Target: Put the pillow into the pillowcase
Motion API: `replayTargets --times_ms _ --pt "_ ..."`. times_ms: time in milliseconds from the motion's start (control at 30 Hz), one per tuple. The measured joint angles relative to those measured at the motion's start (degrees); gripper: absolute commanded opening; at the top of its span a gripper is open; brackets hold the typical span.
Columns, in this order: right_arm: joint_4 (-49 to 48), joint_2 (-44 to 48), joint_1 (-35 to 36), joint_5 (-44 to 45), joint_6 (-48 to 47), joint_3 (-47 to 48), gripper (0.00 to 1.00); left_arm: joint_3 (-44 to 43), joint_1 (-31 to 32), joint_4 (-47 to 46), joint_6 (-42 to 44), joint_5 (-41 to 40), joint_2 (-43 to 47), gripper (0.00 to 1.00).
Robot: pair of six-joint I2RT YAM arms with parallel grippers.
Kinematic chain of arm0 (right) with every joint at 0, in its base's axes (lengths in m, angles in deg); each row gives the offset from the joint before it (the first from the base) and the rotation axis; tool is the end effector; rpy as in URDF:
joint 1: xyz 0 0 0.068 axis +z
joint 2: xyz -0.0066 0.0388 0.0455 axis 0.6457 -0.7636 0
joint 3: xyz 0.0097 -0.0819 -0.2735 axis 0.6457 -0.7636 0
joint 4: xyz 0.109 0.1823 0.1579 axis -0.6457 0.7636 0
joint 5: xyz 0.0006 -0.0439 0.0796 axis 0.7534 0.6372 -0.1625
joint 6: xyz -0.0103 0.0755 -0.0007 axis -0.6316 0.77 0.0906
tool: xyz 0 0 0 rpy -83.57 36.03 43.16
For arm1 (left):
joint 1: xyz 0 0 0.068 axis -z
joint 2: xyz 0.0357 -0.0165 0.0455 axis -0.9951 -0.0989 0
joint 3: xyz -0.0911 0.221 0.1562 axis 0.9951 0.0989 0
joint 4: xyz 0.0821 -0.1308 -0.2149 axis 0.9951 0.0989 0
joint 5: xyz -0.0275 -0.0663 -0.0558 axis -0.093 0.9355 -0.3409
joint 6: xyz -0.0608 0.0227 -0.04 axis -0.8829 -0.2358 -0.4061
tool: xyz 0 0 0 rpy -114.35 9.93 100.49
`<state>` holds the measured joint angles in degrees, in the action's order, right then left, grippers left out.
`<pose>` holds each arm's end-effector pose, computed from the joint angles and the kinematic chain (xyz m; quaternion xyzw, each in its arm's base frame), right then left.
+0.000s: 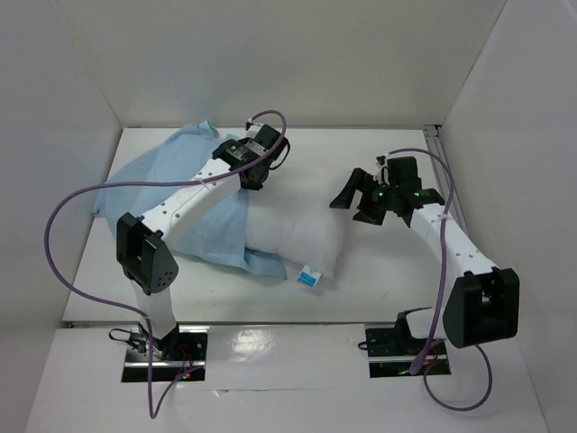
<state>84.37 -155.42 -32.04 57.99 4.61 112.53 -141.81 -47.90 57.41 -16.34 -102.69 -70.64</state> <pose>0.2856 0.0704 0.2644 0.0984 0.9026 0.3240 0.2656 0.3525 -0.2105 0.3389 -0.0234 0.9088 0.1218 0.3983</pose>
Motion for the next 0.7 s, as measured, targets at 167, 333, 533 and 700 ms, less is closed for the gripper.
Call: replayTargets --times_ms 167,333,533,700 --pt "-1.84 -1.49 1.97 -0.46 0.68 -0.33 0.99 -1.53 -0.33 1.03 0.39 -0.39 -0.76 0.0" --pt "-5.97 -4.55 3.98 -1.22 1.07 -1.44 0.25 -4.37 -0.98 1.29 1.95 4.94 -0.92 0.0" --pt "-10.27 -9.94 7.5 -3.3 3.5 1.68 0.0 -3.74 -1.66 -5.38 6.38 28.92 0.35 0.0" --pt "-9.49 -10.67 8.28 -1.81 3.65 14.25 0.0 -13.16 -2.51 -11.34 3.85 51.15 -4.11 0.0"
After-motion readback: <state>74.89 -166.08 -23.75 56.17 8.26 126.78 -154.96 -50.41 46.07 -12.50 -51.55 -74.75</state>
